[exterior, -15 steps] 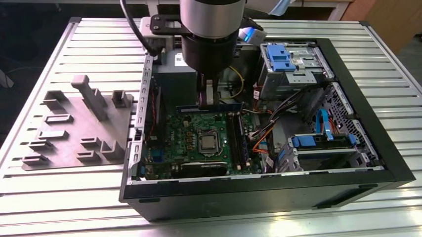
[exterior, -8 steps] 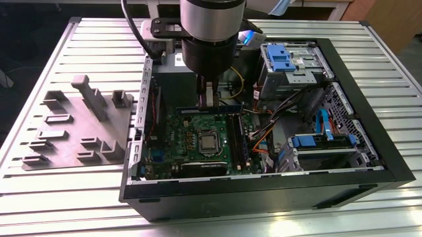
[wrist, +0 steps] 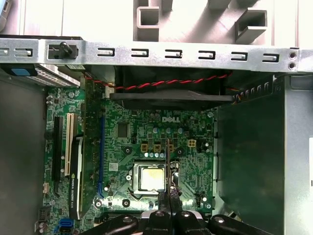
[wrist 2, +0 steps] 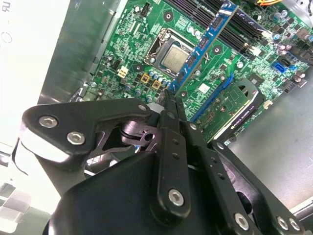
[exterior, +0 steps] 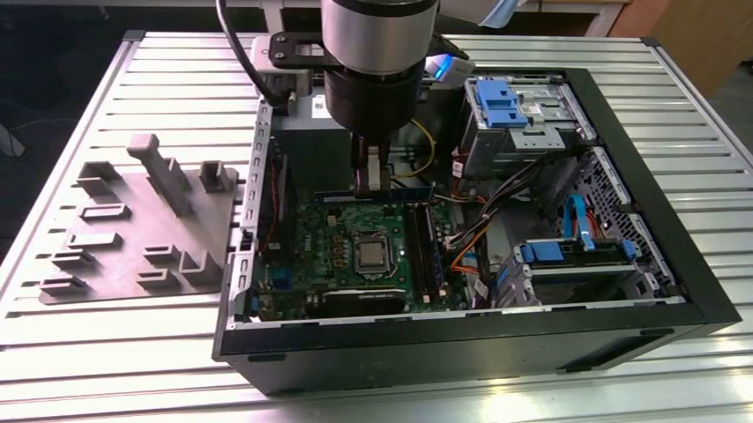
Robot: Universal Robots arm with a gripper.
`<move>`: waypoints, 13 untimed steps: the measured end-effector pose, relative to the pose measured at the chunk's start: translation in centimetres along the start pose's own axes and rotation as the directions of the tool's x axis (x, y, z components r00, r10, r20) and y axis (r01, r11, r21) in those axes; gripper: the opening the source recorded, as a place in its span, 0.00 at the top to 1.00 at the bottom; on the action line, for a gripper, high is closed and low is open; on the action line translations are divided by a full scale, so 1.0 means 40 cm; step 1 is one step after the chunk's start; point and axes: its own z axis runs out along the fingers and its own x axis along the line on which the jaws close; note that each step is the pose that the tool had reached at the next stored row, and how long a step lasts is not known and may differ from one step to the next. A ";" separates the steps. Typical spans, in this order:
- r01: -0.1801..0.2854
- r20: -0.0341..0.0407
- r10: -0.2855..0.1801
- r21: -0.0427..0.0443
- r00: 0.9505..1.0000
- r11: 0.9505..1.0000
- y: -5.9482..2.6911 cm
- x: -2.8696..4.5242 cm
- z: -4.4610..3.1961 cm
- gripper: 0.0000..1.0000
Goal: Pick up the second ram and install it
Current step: 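Insert the second ram into the second slot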
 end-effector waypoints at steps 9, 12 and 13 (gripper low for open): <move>-0.068 0.002 0.068 0.002 0.998 0.998 0.000 0.000 0.000 0.89; -0.116 0.004 0.116 0.003 0.993 0.993 0.000 0.000 0.001 0.89; -0.132 0.004 0.132 0.003 0.991 0.991 0.000 0.000 0.001 0.89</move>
